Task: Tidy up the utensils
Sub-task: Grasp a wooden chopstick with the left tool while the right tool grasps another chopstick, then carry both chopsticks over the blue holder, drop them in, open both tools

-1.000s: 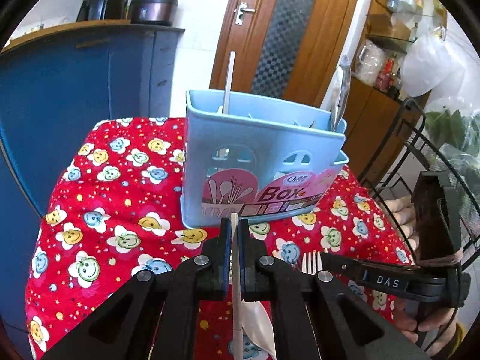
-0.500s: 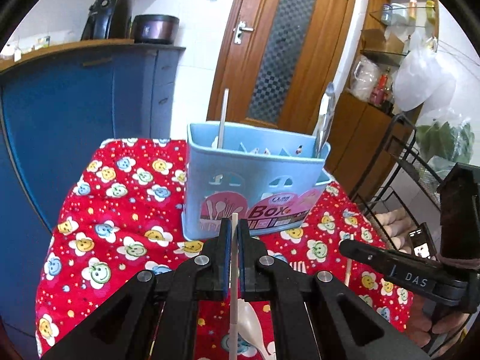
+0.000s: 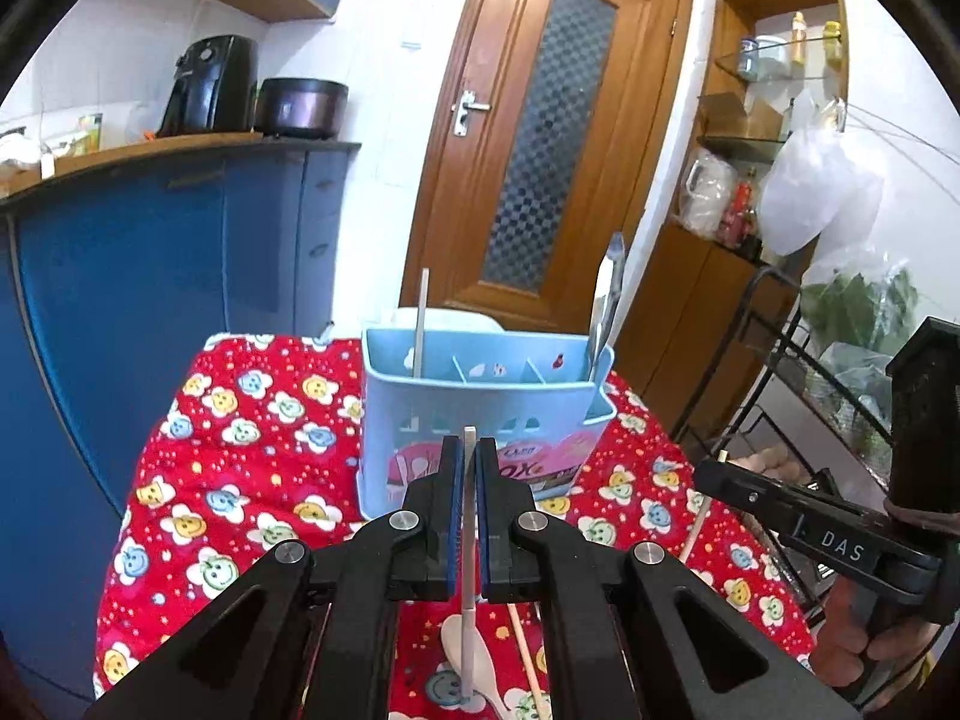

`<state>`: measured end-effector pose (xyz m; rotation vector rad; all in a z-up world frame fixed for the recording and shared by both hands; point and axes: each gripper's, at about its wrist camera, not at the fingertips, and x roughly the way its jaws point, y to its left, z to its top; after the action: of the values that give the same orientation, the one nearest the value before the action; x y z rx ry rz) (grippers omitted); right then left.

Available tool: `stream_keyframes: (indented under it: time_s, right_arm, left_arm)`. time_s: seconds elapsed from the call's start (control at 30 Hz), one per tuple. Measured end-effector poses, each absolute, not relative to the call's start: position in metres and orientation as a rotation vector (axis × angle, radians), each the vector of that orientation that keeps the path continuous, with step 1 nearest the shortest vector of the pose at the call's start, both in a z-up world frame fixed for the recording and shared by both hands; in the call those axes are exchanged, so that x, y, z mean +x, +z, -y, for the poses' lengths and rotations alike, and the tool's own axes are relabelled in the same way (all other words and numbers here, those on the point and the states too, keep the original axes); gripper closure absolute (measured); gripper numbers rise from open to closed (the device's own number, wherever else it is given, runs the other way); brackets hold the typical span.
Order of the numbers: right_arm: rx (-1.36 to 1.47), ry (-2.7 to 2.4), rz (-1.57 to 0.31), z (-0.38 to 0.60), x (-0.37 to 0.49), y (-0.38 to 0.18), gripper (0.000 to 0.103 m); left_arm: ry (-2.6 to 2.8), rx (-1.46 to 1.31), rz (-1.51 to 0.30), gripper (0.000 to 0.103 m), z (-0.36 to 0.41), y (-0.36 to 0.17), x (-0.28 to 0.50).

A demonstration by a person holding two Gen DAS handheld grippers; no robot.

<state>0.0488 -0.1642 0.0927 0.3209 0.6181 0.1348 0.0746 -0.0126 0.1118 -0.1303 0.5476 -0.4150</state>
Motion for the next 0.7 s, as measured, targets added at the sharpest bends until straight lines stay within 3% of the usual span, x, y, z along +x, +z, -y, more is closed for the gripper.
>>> stream_keyframes:
  time_s: [0.7]
  right_arm:
    - [0.253,0.123,-0.515,0.177,0.069,0.148,0.097]
  left_arm:
    - [-0.401,-0.109,-0.451,0.1,0.007,0.172,0.096]
